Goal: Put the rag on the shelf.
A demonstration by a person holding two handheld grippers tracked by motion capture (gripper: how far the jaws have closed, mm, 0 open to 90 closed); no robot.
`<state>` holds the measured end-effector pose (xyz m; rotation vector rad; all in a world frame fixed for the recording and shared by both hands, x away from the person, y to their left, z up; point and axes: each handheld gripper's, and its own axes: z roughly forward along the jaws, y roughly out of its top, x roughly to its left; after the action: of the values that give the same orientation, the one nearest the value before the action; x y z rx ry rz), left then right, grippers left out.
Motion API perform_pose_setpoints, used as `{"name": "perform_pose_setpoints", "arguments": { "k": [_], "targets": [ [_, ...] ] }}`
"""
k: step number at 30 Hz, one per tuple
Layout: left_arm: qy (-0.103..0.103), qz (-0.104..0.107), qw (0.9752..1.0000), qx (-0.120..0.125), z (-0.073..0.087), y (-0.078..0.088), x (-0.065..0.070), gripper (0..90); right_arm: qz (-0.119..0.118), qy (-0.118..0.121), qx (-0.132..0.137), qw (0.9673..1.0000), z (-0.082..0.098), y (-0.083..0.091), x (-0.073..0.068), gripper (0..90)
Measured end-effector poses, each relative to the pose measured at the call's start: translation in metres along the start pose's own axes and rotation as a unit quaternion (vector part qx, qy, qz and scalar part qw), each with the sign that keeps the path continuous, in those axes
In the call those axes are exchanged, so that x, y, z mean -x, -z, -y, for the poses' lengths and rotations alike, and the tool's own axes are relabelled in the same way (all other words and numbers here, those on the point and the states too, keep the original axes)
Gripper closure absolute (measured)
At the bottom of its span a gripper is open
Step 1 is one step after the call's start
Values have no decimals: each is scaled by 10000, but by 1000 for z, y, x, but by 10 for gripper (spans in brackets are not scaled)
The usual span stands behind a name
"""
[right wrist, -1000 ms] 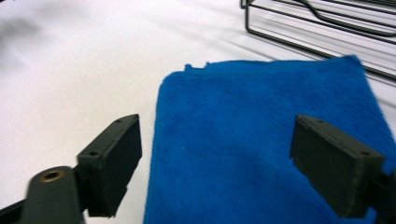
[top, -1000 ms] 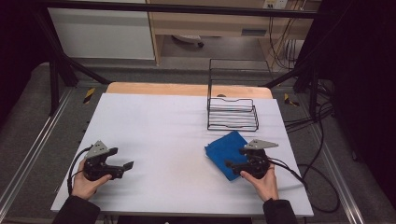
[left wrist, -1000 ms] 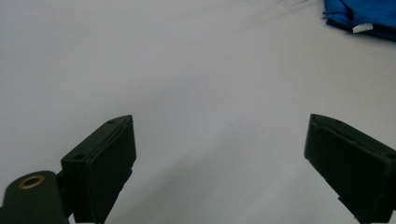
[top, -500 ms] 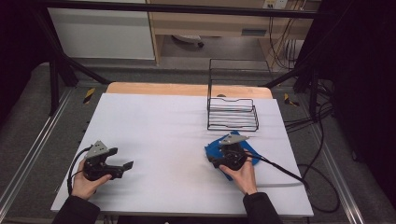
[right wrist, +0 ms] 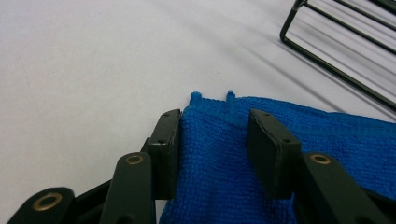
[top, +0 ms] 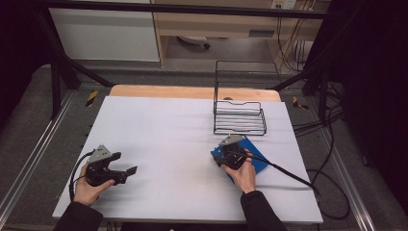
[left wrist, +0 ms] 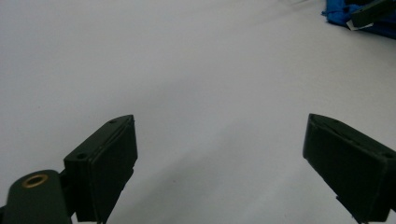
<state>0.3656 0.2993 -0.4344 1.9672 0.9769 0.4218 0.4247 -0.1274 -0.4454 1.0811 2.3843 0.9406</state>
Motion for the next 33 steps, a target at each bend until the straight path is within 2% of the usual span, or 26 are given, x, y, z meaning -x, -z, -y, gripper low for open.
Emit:
{"name": "perform_pose_setpoints", "arguments": {
  "k": [12, 14, 21, 25, 29, 33],
  "targets": [
    [27, -8, 10000, -4, 0, -1, 0, 104, 221, 224, -66, 9995, 4, 0, -4, 593],
    [12, -9, 10000, -20, 0, 0, 0, 104, 214, 178, -82, 9996, 4, 0, -4, 609],
    [16, -11, 10000, -25, 1, 0, 0, 106, 311, 236, -144, 9991, 3, 0, 0, 796],
    [23, -14, 10000, -19, 1, 0, 0, 107, 259, 76, -122, 9996, 3, 1, 3, 830],
    [30, -15, 10000, -18, 1, 0, -1, 109, 51, -268, 49, 9996, 6, 5, 10, 844],
    [31, -18, 10000, -19, 1, 0, -1, 110, -112, -218, 204, 9995, 4, 15, 10, 847]
  ]
}}
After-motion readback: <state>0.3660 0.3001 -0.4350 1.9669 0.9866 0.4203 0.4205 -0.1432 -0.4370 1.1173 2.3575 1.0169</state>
